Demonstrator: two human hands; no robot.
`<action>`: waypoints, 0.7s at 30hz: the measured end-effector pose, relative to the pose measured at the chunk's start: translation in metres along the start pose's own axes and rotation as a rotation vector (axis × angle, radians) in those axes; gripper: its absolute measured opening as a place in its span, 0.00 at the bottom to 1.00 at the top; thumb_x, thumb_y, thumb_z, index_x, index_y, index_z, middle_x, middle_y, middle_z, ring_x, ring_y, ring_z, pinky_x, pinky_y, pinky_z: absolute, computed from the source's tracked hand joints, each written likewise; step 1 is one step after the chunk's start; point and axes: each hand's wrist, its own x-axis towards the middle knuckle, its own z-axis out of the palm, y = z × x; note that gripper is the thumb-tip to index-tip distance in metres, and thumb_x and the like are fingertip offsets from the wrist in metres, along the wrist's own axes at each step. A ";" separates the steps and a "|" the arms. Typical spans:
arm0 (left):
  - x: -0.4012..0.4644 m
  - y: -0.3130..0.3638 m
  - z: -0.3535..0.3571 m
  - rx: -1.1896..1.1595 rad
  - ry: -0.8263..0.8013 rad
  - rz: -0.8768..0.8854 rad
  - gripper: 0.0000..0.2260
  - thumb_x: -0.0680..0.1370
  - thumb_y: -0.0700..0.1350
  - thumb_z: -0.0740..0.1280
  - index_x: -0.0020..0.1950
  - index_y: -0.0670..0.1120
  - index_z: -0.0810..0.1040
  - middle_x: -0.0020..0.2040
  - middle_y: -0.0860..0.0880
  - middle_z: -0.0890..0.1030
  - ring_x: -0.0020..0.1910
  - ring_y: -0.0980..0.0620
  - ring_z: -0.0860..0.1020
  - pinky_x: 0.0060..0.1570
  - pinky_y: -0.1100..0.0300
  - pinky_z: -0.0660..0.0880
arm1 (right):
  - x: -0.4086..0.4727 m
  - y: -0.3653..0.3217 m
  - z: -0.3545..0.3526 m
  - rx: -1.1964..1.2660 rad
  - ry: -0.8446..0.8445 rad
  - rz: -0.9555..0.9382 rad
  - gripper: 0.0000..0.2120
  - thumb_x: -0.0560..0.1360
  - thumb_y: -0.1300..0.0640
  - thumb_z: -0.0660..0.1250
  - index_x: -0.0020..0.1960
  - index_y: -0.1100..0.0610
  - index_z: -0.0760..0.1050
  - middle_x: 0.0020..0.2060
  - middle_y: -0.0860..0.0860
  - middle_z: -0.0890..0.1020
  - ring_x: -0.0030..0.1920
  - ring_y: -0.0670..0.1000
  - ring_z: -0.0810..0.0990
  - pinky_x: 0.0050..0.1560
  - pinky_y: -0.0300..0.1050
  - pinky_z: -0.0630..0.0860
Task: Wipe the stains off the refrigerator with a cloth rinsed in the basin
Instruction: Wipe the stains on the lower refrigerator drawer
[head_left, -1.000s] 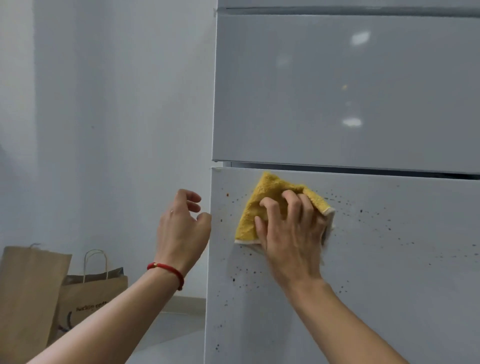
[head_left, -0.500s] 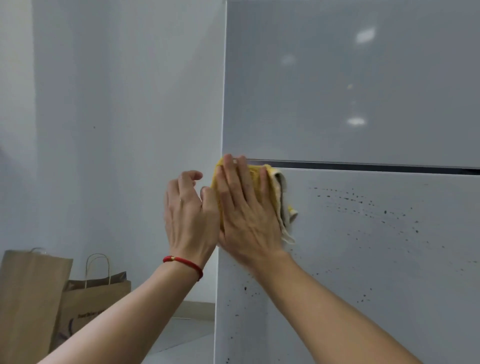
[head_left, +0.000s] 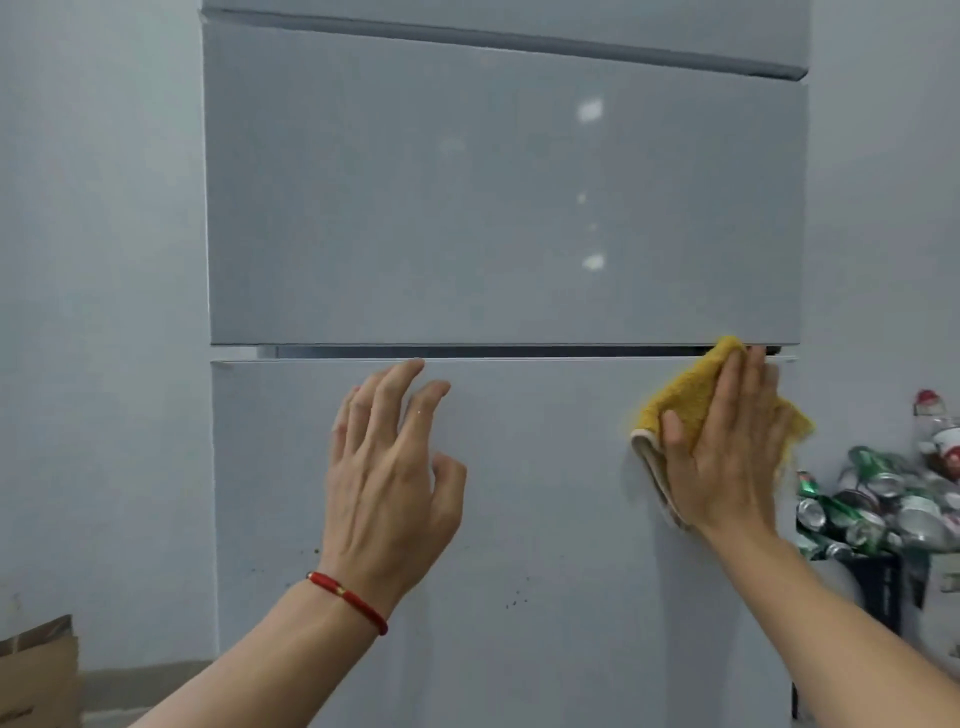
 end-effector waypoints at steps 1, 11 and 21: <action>0.002 0.002 0.001 0.000 -0.012 0.021 0.25 0.70 0.39 0.66 0.68 0.43 0.76 0.73 0.44 0.72 0.73 0.40 0.68 0.71 0.40 0.67 | 0.001 0.002 0.000 0.052 0.023 0.167 0.43 0.80 0.33 0.45 0.85 0.59 0.40 0.84 0.57 0.43 0.84 0.58 0.41 0.81 0.66 0.41; 0.024 0.077 0.043 -0.151 -0.011 0.216 0.22 0.71 0.39 0.66 0.66 0.43 0.78 0.71 0.46 0.75 0.74 0.43 0.70 0.73 0.45 0.67 | -0.008 -0.085 0.001 -0.054 -0.016 -0.552 0.35 0.84 0.38 0.46 0.85 0.56 0.49 0.84 0.55 0.49 0.84 0.57 0.46 0.81 0.67 0.50; 0.007 0.026 0.036 -0.132 0.027 0.102 0.23 0.70 0.37 0.64 0.64 0.41 0.79 0.67 0.44 0.77 0.70 0.41 0.72 0.68 0.42 0.71 | -0.010 0.040 0.003 0.163 0.015 0.455 0.44 0.79 0.30 0.40 0.85 0.57 0.38 0.84 0.57 0.42 0.84 0.59 0.42 0.82 0.65 0.48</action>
